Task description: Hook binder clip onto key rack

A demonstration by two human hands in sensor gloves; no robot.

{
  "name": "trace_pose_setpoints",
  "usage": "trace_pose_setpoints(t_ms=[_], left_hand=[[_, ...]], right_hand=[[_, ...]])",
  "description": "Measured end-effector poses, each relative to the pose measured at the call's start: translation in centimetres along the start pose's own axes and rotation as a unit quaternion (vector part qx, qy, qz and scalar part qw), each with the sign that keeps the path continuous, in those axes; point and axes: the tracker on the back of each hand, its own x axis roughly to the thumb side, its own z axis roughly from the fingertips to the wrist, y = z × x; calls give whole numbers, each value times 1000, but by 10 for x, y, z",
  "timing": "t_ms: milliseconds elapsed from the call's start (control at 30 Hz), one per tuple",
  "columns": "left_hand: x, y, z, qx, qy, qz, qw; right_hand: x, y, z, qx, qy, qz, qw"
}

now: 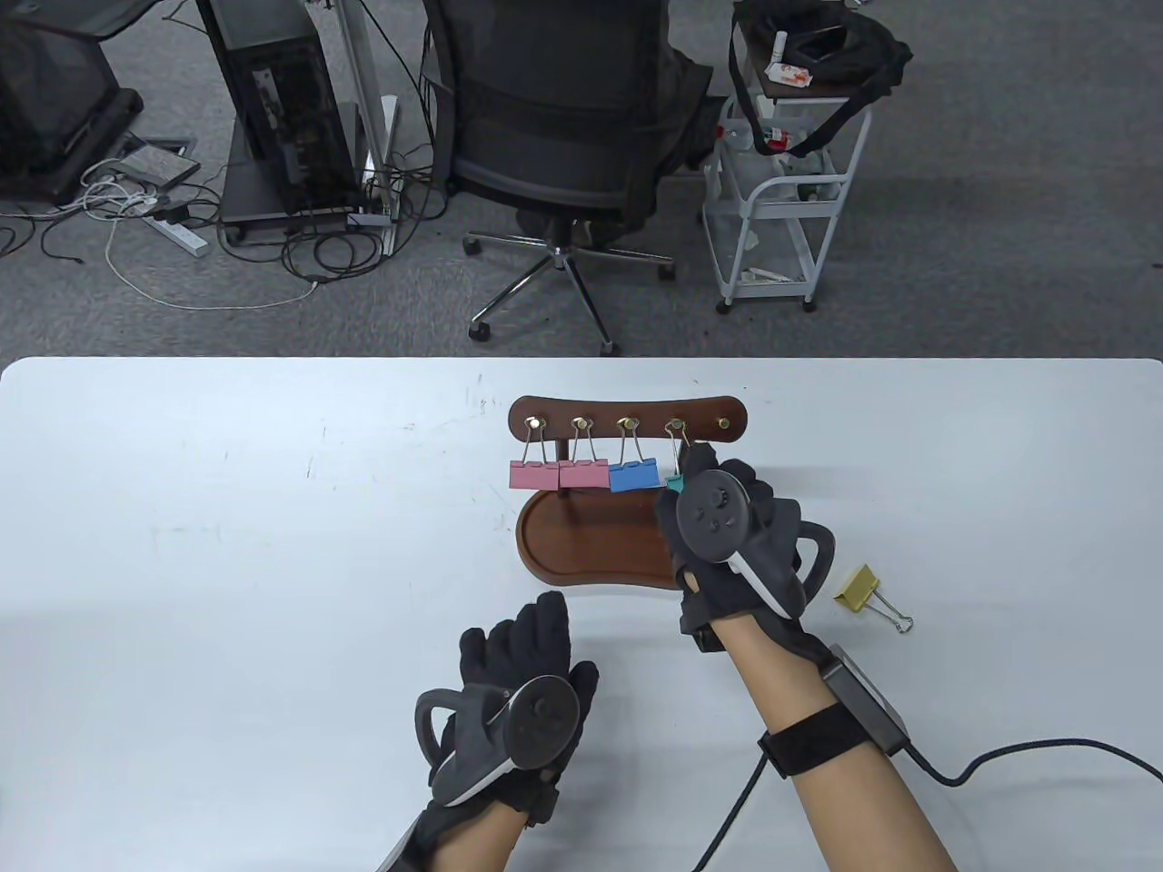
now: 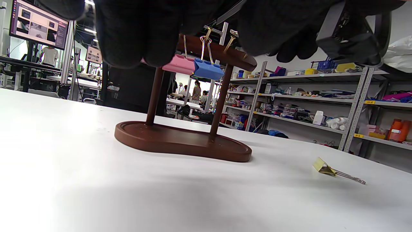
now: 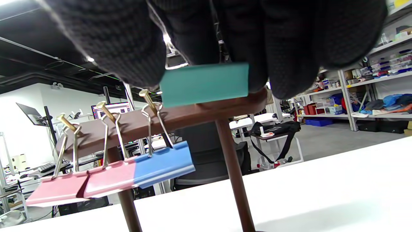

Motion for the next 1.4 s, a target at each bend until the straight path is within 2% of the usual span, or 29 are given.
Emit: trace_pose_setpoints(t_ms=[433,900,1400], left_hand=[[0,0,0,-1,2,2,1000],[7,2,1,2,-9,-1,1000],[8,1,0,-2,-6,1,1000]], right_hand=[[-5,15,-7,4,13,2,1000],[-13,47,-11,-8,5,21,1000],[-18,66,-14,-2,6,31,999]])
